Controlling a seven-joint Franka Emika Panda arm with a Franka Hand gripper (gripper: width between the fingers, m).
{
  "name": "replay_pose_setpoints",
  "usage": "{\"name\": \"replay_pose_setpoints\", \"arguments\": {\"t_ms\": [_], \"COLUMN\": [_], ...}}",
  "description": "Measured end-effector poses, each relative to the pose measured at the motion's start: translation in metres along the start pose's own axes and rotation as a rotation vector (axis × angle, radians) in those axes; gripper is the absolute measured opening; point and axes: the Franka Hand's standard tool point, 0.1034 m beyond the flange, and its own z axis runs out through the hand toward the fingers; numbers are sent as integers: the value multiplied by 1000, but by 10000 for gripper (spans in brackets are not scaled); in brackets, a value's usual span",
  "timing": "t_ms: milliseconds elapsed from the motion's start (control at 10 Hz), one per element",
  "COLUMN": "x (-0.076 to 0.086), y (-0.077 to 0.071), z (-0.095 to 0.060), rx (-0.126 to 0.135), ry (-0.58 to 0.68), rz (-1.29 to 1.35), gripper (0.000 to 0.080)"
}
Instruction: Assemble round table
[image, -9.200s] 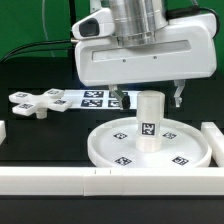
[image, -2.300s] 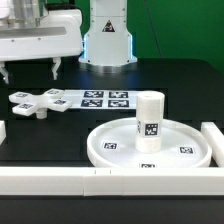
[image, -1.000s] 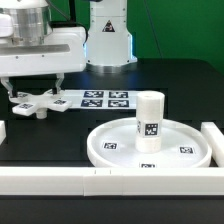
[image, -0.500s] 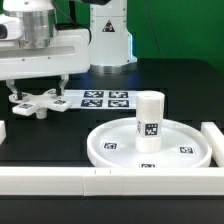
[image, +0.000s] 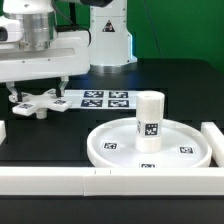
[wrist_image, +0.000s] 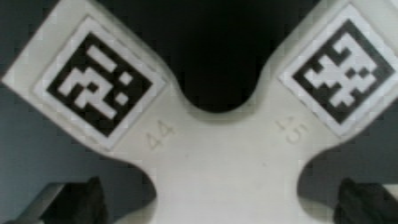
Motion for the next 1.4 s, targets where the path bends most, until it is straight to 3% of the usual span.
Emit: {"name": "replay_pose_setpoints", "arguments": {"t_ms": [600,800,900,1400], "x": [-5,-6,-5,-5], "y": [-1,-1,-1,-1], "z": [8,9,8,8], "rx": [5,6,6,6], "ry": [-15,-18,-17,-17], "rz": [-2,-1,-1,-1], "gripper": [649,602,442,443]}}
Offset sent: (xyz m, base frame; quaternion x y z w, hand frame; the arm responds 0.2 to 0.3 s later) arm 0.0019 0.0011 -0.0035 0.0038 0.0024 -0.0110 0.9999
